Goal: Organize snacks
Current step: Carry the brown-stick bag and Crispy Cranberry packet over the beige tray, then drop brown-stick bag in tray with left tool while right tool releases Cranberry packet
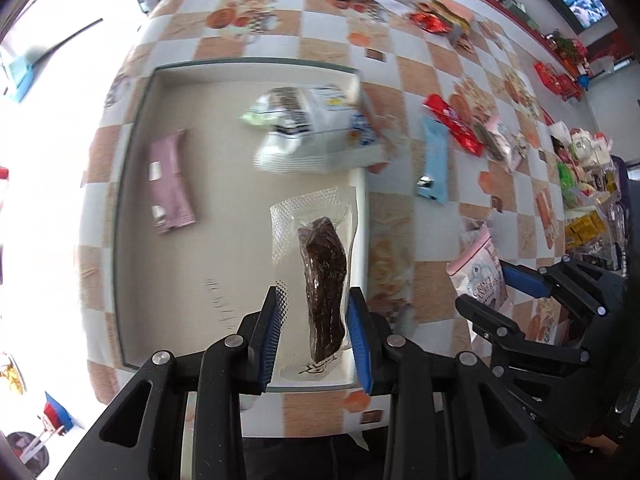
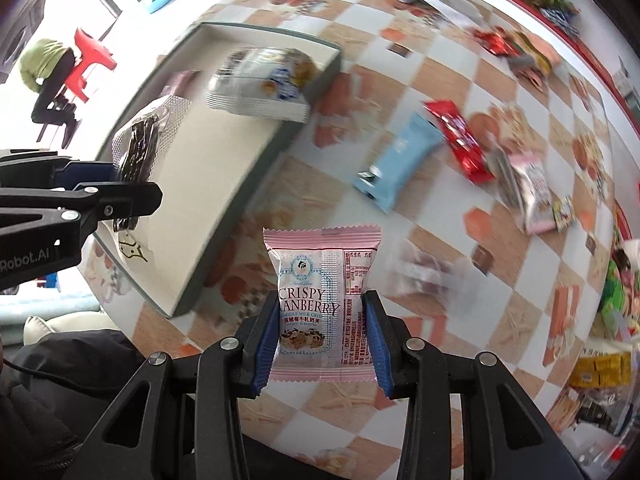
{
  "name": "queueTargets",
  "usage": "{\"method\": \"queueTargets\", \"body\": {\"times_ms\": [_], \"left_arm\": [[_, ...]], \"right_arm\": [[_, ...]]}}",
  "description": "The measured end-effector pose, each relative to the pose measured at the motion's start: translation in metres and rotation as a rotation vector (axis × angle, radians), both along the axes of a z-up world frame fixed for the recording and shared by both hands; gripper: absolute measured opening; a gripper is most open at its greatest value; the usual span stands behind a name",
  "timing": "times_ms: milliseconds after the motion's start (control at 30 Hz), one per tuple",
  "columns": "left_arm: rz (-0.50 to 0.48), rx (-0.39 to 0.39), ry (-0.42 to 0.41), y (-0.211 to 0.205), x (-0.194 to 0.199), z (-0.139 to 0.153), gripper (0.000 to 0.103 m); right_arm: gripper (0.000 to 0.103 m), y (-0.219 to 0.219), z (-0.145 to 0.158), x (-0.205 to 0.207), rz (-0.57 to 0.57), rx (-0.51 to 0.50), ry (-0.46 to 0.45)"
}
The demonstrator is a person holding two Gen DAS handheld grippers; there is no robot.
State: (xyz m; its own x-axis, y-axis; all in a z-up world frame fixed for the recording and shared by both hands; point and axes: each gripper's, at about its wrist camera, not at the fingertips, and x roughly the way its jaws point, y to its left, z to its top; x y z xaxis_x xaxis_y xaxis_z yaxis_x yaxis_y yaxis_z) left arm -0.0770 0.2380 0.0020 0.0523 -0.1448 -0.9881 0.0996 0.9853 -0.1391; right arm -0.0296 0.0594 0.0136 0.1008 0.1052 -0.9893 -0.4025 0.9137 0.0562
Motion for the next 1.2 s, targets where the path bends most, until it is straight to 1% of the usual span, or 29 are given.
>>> {"method": "queueTargets", "body": {"times_ms": [167,300,767,1000,1033,1067,1200], "left_arm": [[0.029,0.014,0.004,0.026,0.003,-0.003,0.035],[0.035,0.018,0.004,0.040,0.005,-0.005,0.035],[0.051,0.027,-0.003,0.082,0.004,-0.008,0.035],[0.048,0.043,0.003,0.101,-0.001,-0.012,0.035],[0.048,0.044,0.003,0.102,-0.001,-0.013,0.034],[0.046,0.043,0.002,0.104,-0.001,-0.012,0.027],[0.033,0.048,0.005,0.108,-0.003,-0.013,0.027]], "right_arm": [[0.042,0.027,0.004,0.004,0.031,0.016,-0.009],[0.042,0.047,0.005,0.005,0.062,0.020,-0.009],[0.042,0.100,0.013,-0.004,0.159,0.034,-0.022],[0.042,0.120,0.012,-0.005,0.179,0.036,-0.025],[0.042,0.121,0.012,-0.005,0.181,0.037,-0.025],[0.042,0.123,0.011,-0.005,0.182,0.038,-0.025],[0.042,0.132,0.010,-0.006,0.180,0.042,-0.024]]}}
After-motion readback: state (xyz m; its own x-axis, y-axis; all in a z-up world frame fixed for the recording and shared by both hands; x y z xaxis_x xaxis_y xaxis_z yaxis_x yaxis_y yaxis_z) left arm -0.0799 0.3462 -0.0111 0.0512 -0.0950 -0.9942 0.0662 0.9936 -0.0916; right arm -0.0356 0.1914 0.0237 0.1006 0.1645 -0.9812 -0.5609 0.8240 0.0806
